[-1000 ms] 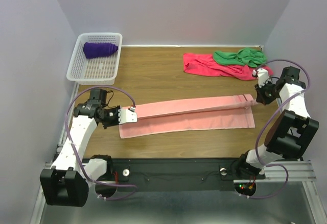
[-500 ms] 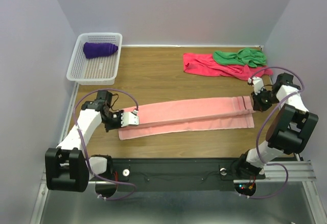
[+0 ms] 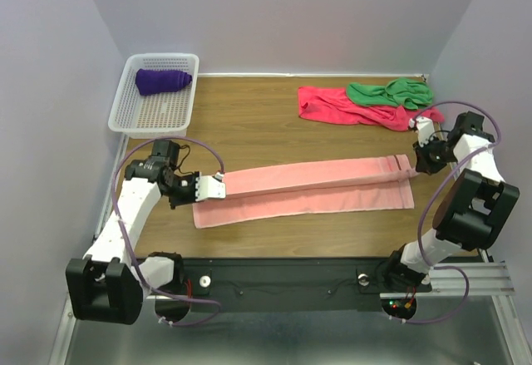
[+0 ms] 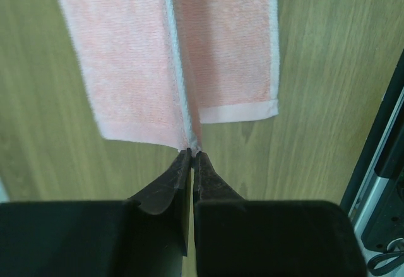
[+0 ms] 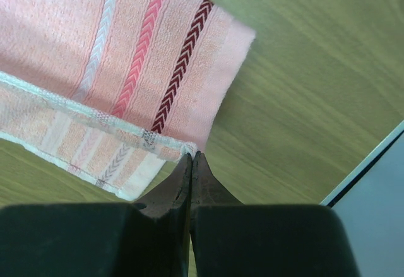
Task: Roll the towels
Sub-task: Fold the towel
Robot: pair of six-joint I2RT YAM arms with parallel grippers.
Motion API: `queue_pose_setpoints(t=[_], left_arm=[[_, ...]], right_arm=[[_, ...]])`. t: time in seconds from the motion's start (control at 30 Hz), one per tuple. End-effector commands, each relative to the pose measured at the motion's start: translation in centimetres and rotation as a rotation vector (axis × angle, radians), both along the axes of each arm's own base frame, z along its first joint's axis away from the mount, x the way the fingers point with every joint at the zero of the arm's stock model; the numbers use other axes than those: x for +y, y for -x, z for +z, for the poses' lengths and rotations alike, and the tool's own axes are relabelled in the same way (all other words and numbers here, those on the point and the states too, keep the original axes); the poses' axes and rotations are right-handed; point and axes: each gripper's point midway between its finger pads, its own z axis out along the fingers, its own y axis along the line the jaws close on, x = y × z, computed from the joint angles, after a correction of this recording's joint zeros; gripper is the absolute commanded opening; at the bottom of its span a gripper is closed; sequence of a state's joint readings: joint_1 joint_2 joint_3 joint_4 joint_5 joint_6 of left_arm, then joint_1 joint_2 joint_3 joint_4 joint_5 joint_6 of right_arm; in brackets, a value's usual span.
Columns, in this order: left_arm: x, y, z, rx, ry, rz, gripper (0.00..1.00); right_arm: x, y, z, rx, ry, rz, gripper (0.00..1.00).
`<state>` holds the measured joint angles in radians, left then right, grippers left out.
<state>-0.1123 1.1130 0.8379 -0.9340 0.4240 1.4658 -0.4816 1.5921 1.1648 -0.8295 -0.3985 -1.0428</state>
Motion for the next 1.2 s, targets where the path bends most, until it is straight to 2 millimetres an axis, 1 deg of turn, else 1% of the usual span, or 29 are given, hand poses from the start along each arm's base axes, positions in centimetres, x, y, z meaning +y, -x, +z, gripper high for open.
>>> queue_pose_setpoints(t=[0.0,0.03,0.13,0.23,0.27,0.3,0.33,0.37,0.4,0.47,0.6,0.67,0.7,0.73,0.77,0.87,0.93,0.97,1.0,1.03,1.07,1.17], left_arm=[[0.2,1.1,2.8,-0.028,-0.007,-0.015,0.00],[0.4,1.3,3.0,-0.035,-0.016,-0.014,0.00],[0.6,1.6,3.3,-0.036,-0.024,-0.015,0.00],[0.9,2.3,3.0,-0.026,-0.039,-0.027,0.00],[1.0,2.5,2.8,-0.021,-0.045,-0.029,0.00],[1.2,3.0,2.0,-0.004,-0.057,-0.036,0.00],[1.4,2.6,1.6,-0.017,-0.068,-0.033,0.00],[1.5,2.7,1.1,-0.009,-0.073,-0.023,0.00],[1.7,2.5,0.2,0.001,-0.083,-0.017,0.00],[1.7,2.5,-0.7,0.024,-0.084,-0.011,0.00],[1.0,1.9,-2.0,0.061,-0.063,0.009,0.08],[0.8,1.7,-2.5,0.071,-0.065,0.007,0.09],[0.7,1.5,-2.8,0.071,-0.064,0.007,0.10],[0.5,1.7,-3.0,0.084,-0.064,0.000,0.14],[0.4,1.7,-3.1,0.086,-0.063,-0.001,0.17],[-0.1,2.4,-3.0,0.105,-0.048,-0.022,0.23],[-0.3,3.0,-2.7,0.101,-0.046,-0.033,0.35],[-0.4,3.2,-2.6,0.096,-0.049,-0.043,0.39],[-0.3,3.3,-2.4,0.090,-0.053,-0.043,0.41],[-0.2,3.4,-2.0,0.082,-0.056,-0.044,0.53],[-0.2,3.3,-1.4,0.057,-0.053,-0.042,0.54],[-0.5,2.8,0.2,0.016,-0.030,-0.025,0.54]], right_arm=[[-2.6,-1.5,3.8,-0.123,0.077,-0.037,0.01],[-2.6,-1.4,4.6,-0.136,0.081,-0.035,0.01],[-2.4,-1.1,5.6,-0.155,0.067,-0.026,0.01],[-2.0,-0.4,5.4,-0.139,0.066,-0.007,0.01],[-2.1,-0.3,5.1,-0.134,0.076,0.005,0.01],[-2.1,0.3,4.2,-0.108,0.077,0.009,0.01],[-2.1,0.4,3.7,-0.093,0.077,0.014,0.01],[-2.1,0.7,2.6,-0.062,0.066,0.019,0.01],[-2.1,0.7,2.1,-0.052,0.061,0.018,0.01],[-2.0,1.0,1.2,-0.028,0.050,0.015,0.01],[-2.0,1.1,-0.4,-0.007,0.039,0.012,0.01],[-2.0,1.1,-0.9,0.005,0.034,0.008,0.02],[-2.0,1.2,-1.3,0.018,0.030,0.007,0.05],[-2.1,1.2,-1.4,0.019,0.031,0.007,0.07],[-2.1,1.5,-1.7,0.030,0.030,0.007,0.15],[-1.9,1.8,-1.8,0.029,0.038,0.018,0.20],[-1.8,1.8,-1.3,0.016,0.039,0.018,0.37],[-1.8,1.6,-0.9,0.002,0.042,0.018,0.59],[-1.8,1.5,-0.6,-0.009,0.046,0.017,0.65],[-1.8,1.4,-0.2,-0.018,0.046,0.012,0.67],[-1.9,1.2,0.5,-0.035,0.048,-0.001,0.68],[-1.6,-0.1,3.3,-0.112,0.026,-0.025,0.68]])
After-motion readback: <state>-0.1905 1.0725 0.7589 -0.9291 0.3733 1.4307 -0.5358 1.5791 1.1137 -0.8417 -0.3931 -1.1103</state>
